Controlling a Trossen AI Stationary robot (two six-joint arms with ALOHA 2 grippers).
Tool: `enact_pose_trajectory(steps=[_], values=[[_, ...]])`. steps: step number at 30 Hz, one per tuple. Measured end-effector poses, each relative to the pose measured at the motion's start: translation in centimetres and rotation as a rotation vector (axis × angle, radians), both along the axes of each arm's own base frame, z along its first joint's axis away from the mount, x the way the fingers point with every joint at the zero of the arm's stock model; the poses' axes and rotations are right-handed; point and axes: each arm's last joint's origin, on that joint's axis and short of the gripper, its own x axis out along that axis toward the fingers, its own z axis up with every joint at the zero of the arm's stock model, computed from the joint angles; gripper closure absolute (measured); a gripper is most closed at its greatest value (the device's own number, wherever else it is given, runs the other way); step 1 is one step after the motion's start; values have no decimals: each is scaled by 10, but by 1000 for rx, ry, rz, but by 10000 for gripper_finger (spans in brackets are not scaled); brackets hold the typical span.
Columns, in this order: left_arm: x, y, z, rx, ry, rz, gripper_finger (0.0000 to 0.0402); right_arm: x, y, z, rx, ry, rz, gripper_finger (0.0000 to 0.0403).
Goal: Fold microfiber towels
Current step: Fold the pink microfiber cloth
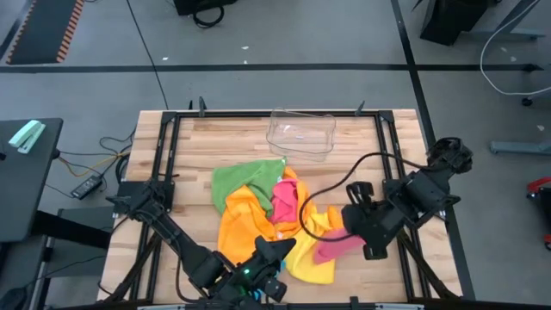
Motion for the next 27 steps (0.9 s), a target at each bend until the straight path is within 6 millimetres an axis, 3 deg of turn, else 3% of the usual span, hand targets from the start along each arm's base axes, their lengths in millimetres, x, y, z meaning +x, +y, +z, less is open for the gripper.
enact_pose_trajectory(steps=[4, 9, 14, 18, 23, 27], values=[[1, 1, 0, -1, -1, 4, 349, -11, 6, 9, 99, 17, -34, 399], [2, 3, 0, -8, -6, 9, 345, -11, 5, 17, 76, -53, 6, 399], [5, 7, -1, -46, -29, 26, 352, 20, -5, 7, -88, -234, 59, 399], [5, 12, -6, -51, -15, 42, 355, 50, -28, -4, -149, -284, -25, 399], [4, 20, -16, -109, 42, 24, 348, 64, -55, -12, -169, -249, -117, 399], [12, 32, -23, -192, 50, 43, 330, 71, -63, -9, -144, -293, -166, 399]])
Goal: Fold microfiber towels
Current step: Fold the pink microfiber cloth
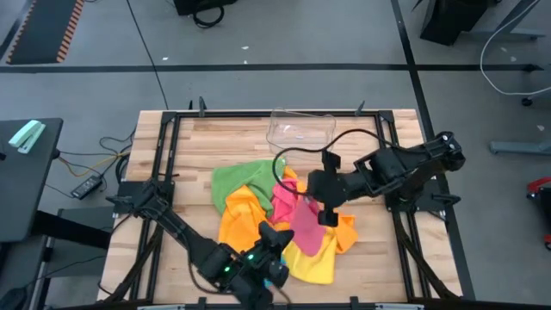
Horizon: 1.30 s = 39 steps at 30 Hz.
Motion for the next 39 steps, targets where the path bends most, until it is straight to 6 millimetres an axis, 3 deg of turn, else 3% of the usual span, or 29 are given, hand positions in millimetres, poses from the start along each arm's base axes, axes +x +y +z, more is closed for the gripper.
enact_pose_trajectory(steps=[4, 14, 23, 39], values=[[12, 10, -9, -3, 12, 31, 296, 5, 0, 3, 24, -52, -7, 399], [32, 13, -23, -22, 51, -23, 224, 9, 0, 7, 23, -119, -36, 399], [45, 29, -33, -35, 51, 37, 213, 10, 1, 8, 26, -138, -46, 399], [3, 24, -53, -112, 150, 177, 251, -17, 26, 21, 87, -174, 23, 399]])
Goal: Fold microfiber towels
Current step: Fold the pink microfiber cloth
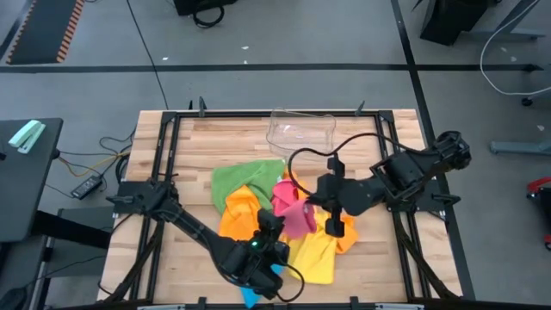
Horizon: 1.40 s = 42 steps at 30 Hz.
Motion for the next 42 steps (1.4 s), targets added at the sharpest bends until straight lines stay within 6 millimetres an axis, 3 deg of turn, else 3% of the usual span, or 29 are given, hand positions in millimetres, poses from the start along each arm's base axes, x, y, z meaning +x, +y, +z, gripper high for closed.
enact_pose_trajectory(steps=[11, 18, 23, 34, 38, 42], values=[[-6, -1, -1, -21, -15, 31, 246, -5, 12, 3, -84, -112, -125, 399], [-11, -23, 1, -14, -23, -64, 253, 2, 12, -25, -138, -36, -130, 399], [-3, -40, 8, -17, -81, -164, 264, 15, 5, -37, -121, -45, -146, 399], [30, -19, -9, 110, 10, -179, 211, 29, -5, -38, -40, -95, -140, 399], [38, -10, -8, 120, 2, -162, 192, 29, -5, -38, -37, -95, -136, 399], [42, -14, -3, 179, -7, -190, 187, 29, -5, -38, -37, -95, -136, 399]])
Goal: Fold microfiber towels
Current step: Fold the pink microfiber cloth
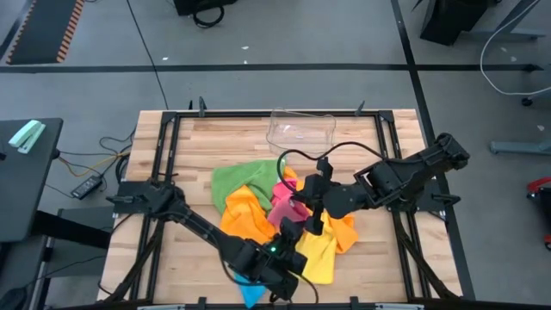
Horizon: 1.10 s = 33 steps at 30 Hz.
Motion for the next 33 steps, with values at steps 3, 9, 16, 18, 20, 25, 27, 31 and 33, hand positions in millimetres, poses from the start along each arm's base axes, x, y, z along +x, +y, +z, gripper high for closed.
enact_pose_trajectory(steps=[3, 9, 16, 18, 20, 25, 27, 31, 33], values=[[2, -3, 3, 33, -5, -22, 191, 0, 0, 0, 0, 0, 0, 399], [6, 2, 5, 52, -12, -9, 197, 0, 0, 0, -1, -2, 2, 399], [10, 10, 5, 38, -29, 28, 205, 0, 0, 0, -5, -1, 5, 399], [8, 8, 5, 51, -32, 36, 211, 0, 0, 0, -6, 0, 4, 399], [5, 4, 5, 60, -47, 47, 218, 0, 0, 0, -7, 1, 4, 399], [-4, -7, 5, 95, -60, 58, 235, 0, 0, 0, -7, 2, 4, 399], [-6, -9, 5, 105, -60, 60, 242, 0, 0, 0, -7, 2, 4, 399], [-9, -8, 2, 100, -54, 70, 258, 0, 0, 0, -7, 1, 4, 399], [-9, -5, 1, 102, -45, 79, 266, 0, 0, 0, -7, 1, 4, 399]])
